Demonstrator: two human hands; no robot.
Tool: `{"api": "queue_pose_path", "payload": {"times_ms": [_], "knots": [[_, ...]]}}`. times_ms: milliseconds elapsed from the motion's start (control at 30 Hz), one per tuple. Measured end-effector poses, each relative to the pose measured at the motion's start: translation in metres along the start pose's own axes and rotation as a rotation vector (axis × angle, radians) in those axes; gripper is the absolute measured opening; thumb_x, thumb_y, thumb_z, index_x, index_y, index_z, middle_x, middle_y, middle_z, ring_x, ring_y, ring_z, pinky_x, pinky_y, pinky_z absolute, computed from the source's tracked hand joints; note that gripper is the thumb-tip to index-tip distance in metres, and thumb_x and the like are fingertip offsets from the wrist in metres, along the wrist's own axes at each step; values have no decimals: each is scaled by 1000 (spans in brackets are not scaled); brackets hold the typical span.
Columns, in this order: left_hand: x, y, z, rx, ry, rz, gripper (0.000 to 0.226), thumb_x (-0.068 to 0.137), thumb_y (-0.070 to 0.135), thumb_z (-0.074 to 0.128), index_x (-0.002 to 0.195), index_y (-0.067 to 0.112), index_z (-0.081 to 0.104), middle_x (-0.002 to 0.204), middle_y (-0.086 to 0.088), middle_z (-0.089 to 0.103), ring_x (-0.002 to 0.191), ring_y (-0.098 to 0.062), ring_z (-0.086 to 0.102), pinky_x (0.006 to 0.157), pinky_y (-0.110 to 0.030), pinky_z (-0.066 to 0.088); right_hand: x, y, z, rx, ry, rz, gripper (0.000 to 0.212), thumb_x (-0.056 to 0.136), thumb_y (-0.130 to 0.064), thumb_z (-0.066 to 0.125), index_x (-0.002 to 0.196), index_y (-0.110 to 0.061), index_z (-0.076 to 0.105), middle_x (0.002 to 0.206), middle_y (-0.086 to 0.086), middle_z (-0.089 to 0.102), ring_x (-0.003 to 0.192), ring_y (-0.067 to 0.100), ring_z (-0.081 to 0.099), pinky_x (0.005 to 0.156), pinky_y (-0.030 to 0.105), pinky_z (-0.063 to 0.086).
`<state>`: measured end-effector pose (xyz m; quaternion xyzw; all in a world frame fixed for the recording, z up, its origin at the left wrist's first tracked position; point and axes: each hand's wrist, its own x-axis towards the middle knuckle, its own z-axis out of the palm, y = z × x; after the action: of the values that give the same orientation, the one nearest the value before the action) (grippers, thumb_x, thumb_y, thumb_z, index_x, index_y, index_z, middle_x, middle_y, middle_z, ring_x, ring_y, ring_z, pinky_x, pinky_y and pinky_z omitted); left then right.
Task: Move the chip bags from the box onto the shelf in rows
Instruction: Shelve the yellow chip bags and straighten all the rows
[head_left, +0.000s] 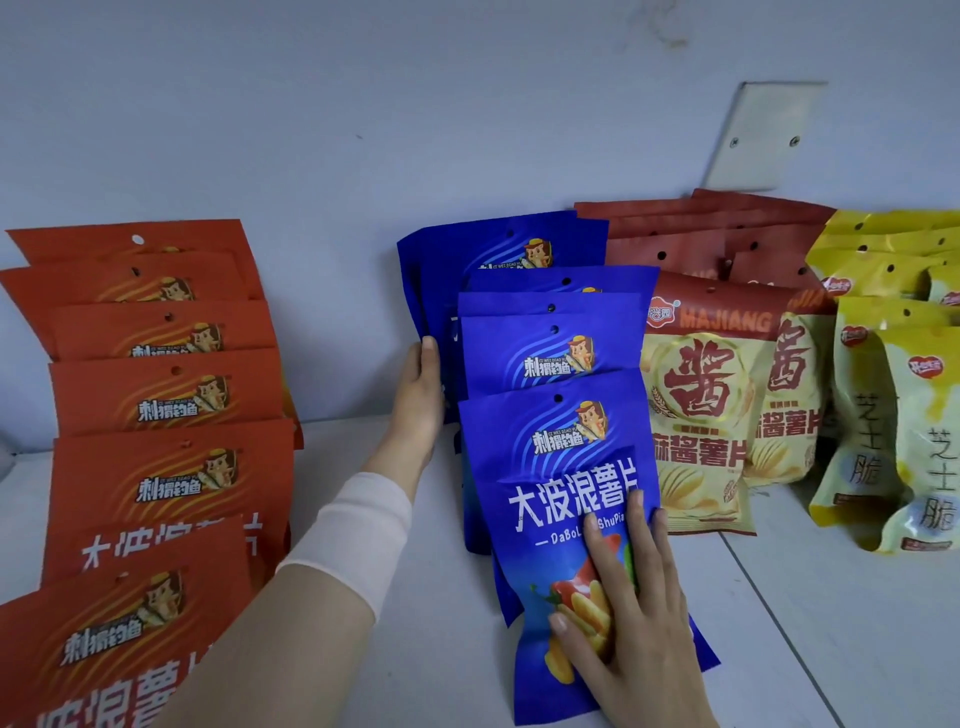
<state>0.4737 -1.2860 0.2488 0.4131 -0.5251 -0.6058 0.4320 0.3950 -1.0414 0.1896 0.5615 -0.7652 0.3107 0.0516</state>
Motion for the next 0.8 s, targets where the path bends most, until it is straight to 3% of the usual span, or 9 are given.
{"api": "queue_pose_path", "payload": {"times_ms": [133,300,433,533,667,733,800], "knots": [[8,11,-20,7,81,18,31,99,45,25,109,28,49,105,1,60,93,-16,58,68,-24,49,3,-9,5,11,3,-18,74,82,-76,29,145,-39,17,155,-1,11,141,23,10,84,51,45],[16,12,-34,65,37,-18,31,98,49,25,103,31,50,101,6,62,103,-20,59,91,-39,48,9,-17,15,5,12,-50,74,82,-76,28,145,-37,20,156,-4,9,141,21,10,85,45,42],[19,9,-24,124,-21,-71,61,89,66,26,125,22,50,126,-5,58,113,-26,57,97,-50,45,11,-17,18,-20,14,-40,75,82,-76,27,145,-38,17,156,-5,7,136,29,19,80,51,47],[22,-4,-20,43,-65,-95,85,72,82,36,133,24,45,129,-3,57,116,-25,56,100,-51,42,13,-18,17,-33,21,-40,73,82,-76,27,144,-38,20,156,-6,5,135,30,22,77,53,50],[-3,-3,-20,-178,76,-46,58,86,63,33,132,27,37,140,-2,45,120,-20,50,102,-49,40,13,-17,14,-52,9,-41,76,81,-77,27,145,-40,14,156,1,10,134,33,21,76,59,51],[-13,-9,-23,-208,92,36,67,83,70,30,136,31,37,145,4,40,129,-16,42,108,-47,34,11,-15,11,-52,4,-39,77,80,-78,28,145,-39,13,153,9,15,134,34,21,76,62,49],[-22,-11,-21,-210,-40,26,76,77,76,29,138,32,39,142,5,45,127,-17,46,103,-46,40,9,-15,10,-52,7,-36,76,81,-77,28,145,-37,16,152,11,15,135,35,19,80,63,46]]}}
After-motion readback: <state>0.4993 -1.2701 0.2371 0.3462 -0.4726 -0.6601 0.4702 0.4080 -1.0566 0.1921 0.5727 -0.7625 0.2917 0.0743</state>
